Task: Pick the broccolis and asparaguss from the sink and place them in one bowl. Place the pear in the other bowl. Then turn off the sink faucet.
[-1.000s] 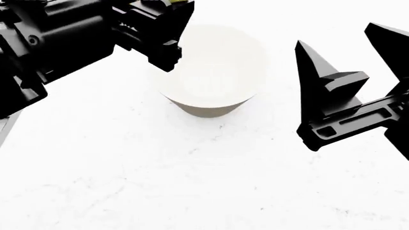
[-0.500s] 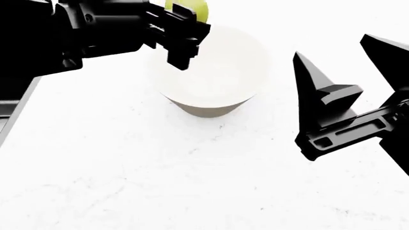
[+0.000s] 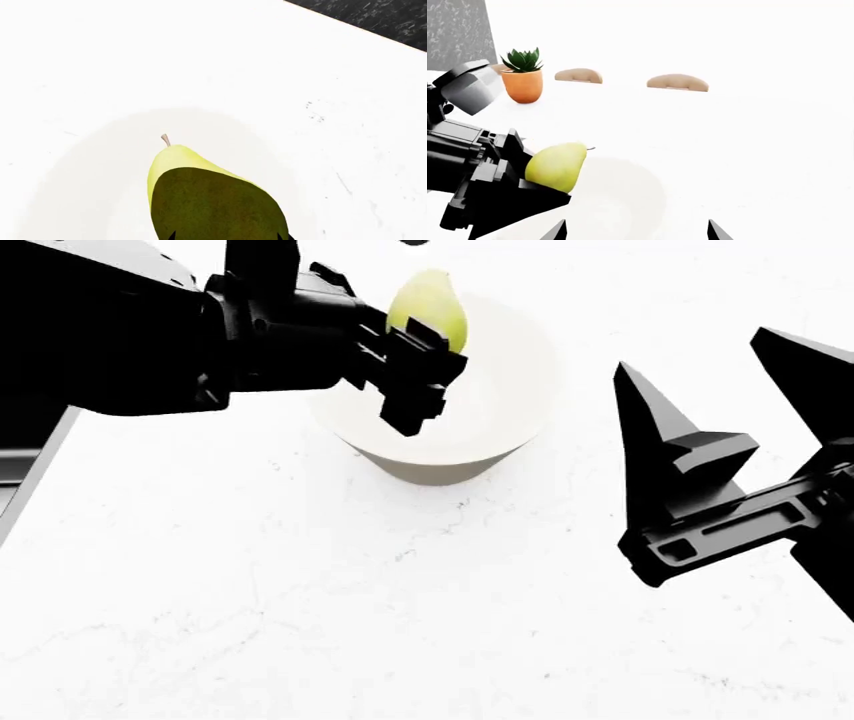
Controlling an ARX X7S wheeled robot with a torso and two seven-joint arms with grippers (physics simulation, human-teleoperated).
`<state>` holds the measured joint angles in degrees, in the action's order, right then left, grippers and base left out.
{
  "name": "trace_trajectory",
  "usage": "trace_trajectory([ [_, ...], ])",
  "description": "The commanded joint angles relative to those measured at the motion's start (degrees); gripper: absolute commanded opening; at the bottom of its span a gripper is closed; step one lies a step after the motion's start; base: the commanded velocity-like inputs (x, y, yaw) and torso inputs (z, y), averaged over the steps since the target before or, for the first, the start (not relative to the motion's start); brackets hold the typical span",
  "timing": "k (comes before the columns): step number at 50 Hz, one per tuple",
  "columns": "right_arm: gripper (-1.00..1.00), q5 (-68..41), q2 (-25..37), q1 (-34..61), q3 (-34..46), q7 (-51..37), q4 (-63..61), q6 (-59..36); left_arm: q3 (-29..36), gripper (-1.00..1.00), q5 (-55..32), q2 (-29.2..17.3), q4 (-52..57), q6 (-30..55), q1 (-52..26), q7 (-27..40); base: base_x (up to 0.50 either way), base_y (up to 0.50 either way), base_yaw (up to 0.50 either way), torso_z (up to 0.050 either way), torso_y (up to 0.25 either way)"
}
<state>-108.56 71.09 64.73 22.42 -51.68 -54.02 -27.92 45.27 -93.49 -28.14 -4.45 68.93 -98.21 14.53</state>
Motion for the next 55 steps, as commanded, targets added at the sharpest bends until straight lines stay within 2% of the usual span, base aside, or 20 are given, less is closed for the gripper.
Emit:
trace_trajectory([
  [1, 1.00, 0.4, 0.6, -1.4, -0.6, 0.2, -0.4, 0.7, 2.1, -1.00, 2.9, 1.3, -1.7, -0.1, 0.0, -3.2, 0.00, 0.00, 0.00, 0.000, 0.000],
  [21, 1.00, 0.7, 0.7, -2.1, -1.2, 0.4, -0.6, 0.8, 3.7, -1.00, 4.4, 1.3, -1.6, 0.0, -0.1, -5.3, 0.00, 0.00, 0.00, 0.000, 0.000],
  [22, 1.00, 0.5, 0.7, -2.0, -1.2, 0.4, -0.6, 0.8, 3.6, 1.00, 4.3, 1.2, -1.4, 0.0, -0.2, -5.2, 0.00, 0.00, 0.00, 0.000, 0.000],
  [42, 1.00, -0.9, 0.7, -1.3, -1.8, -0.6, -1.8, 0.6, 1.4, 1.00, 1.1, -0.3, 1.2, -0.2, -1.8, -2.3, 0.00, 0.00, 0.00, 0.000, 0.000],
  [49, 1.00, -2.8, -1.6, 3.0, -0.3, -2.5, -1.0, -2.2, -2.6, 1.00, -3.9, -3.3, 6.1, -1.6, -2.2, 1.3, 0.00, 0.00, 0.00, 0.000, 0.000],
  [55, 1.00, -4.7, -3.8, 7.3, 1.6, -4.2, 0.3, -5.3, -4.4, 1.00, -2.6, -7.5, 13.1, -3.0, -1.0, 2.7, 0.00, 0.00, 0.00, 0.000, 0.000],
])
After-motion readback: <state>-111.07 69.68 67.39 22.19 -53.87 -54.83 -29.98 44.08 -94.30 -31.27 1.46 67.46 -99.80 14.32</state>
